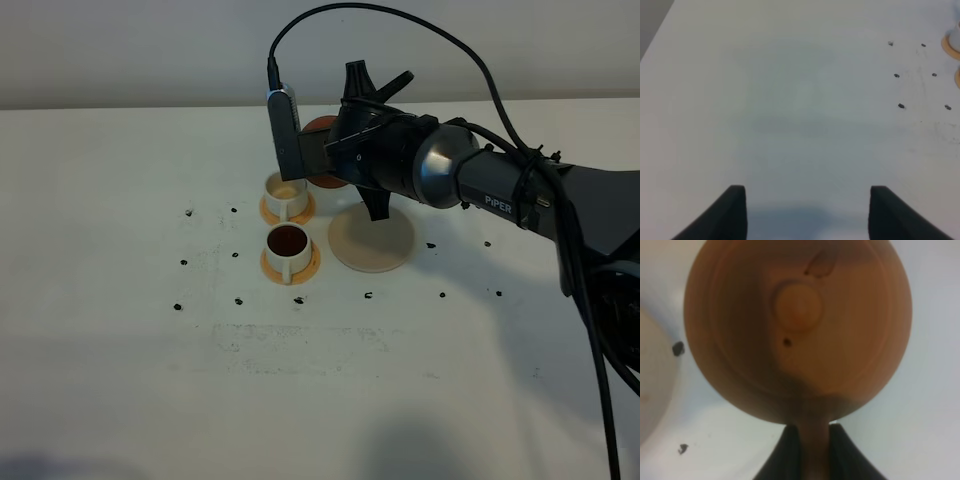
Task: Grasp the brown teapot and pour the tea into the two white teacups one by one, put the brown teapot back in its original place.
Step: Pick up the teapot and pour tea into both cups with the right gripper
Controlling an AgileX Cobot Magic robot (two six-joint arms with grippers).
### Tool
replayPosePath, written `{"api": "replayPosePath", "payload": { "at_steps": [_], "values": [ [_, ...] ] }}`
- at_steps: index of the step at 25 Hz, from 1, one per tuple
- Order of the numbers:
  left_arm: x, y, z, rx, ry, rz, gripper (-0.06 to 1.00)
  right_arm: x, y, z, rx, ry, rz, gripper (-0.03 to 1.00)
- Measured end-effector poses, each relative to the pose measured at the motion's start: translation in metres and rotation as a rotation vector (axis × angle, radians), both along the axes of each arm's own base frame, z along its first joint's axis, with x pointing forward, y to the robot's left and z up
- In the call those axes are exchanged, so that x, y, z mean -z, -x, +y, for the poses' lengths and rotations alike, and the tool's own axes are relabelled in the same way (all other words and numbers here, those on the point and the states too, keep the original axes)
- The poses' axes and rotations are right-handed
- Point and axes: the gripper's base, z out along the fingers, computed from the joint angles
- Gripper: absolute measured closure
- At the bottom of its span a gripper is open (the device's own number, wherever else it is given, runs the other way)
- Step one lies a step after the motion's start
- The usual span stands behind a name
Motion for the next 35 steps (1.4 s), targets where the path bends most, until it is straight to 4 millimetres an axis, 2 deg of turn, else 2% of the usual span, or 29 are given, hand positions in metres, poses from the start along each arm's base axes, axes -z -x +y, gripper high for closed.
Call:
{"api": "replayPosePath", "payload": {
  "at_steps": [6,35],
  "values": [
    [0.0000,0.0000,0.0000,0.000,0.000,0.000,0.44,0.0110,-0.0025,0.0006,-0.018,0.043,-0.006,0.84],
    [0.0000,0.0000,0.0000,0.000,0.000,0.000,0.44,0.0079,-0.0042,0.0020,-0.089,0.140,-0.062,0.84]
  ]
}}
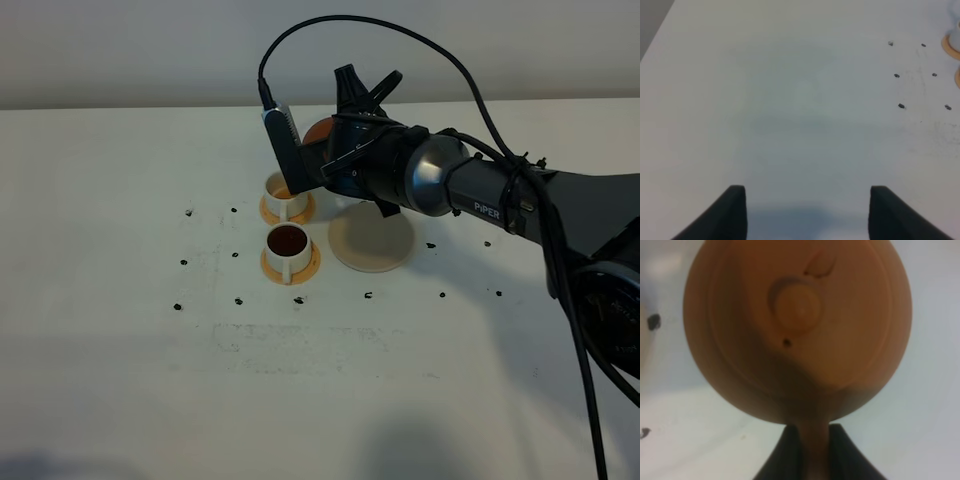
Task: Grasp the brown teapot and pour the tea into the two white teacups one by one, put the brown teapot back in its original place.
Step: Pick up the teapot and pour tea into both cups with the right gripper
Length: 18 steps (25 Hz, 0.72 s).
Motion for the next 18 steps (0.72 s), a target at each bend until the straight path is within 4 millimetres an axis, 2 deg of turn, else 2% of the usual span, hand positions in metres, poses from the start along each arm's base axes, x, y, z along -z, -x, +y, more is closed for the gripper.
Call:
{"api": "replayPosePath", "payload": {
  "at_steps": [18],
  "values": [
    [0.0000,0.0000,0.0003,-0.002,-0.004,0.000,0.44,-0.0018,0.0003,0.0016,-0.058,0.070,-0.016,0.84]
  ]
}}
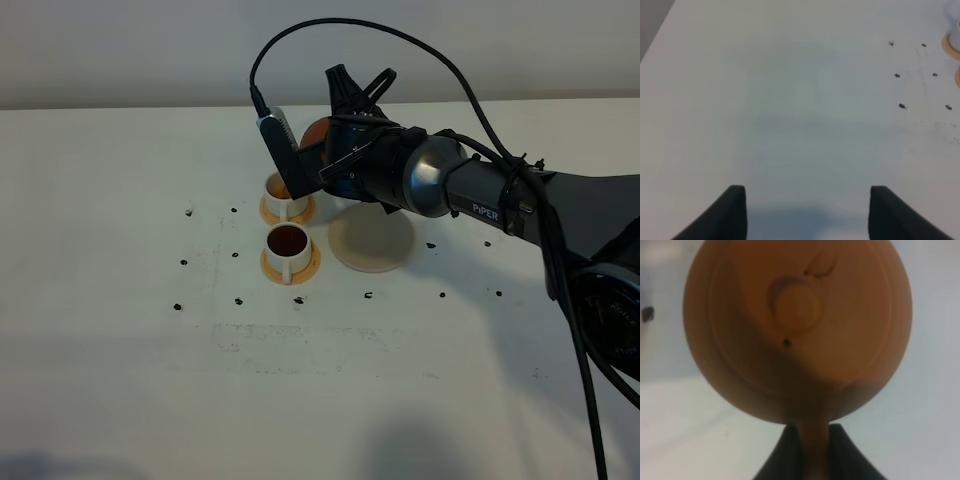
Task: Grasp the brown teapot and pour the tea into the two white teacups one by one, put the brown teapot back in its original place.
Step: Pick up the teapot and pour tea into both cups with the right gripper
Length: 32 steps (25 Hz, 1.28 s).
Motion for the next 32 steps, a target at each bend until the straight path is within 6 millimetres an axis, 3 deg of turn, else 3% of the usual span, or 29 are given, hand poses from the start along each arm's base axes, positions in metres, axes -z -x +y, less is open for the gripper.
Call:
{"api": "replayPosePath", "payload": {
  "at_steps": [32],
  "values": [
    [-0.0002,0.0001,0.0020,-0.014,-0.021,0.000,0.44,-0.0019,0.0012,0.0051,-0.059,0.046,-0.031,0.84]
  ]
}}
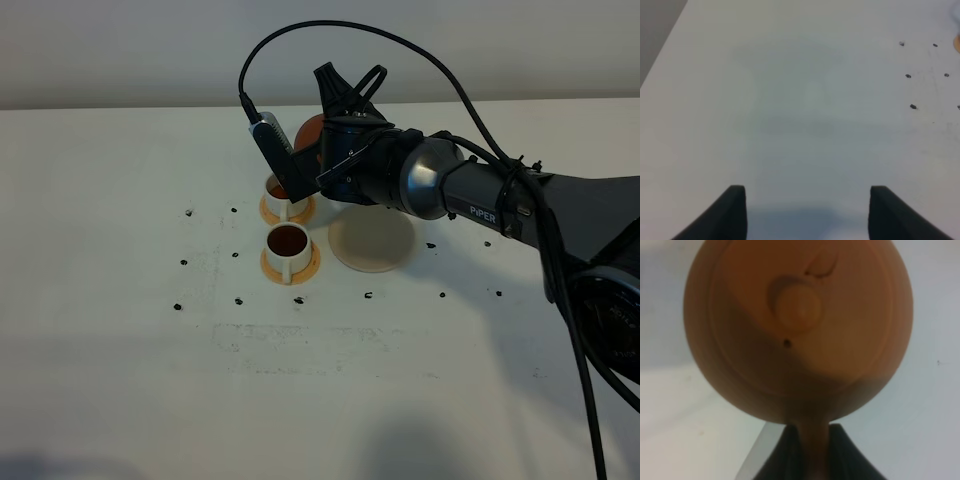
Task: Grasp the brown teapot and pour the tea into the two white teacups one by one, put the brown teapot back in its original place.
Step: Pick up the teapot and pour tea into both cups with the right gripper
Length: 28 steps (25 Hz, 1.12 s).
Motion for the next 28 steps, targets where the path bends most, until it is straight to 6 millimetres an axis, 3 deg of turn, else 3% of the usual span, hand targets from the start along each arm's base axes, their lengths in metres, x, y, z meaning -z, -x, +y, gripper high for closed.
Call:
{"api": "replayPosePath", "payload": {
  "at_steps": [28],
  "values": [
    [0.0000,0.0000,0.0000,0.000,0.001,0.000,0.44,-0.0040,-0.0027,0.0000,-0.029,0.044,-0.052,0.84]
  ]
}}
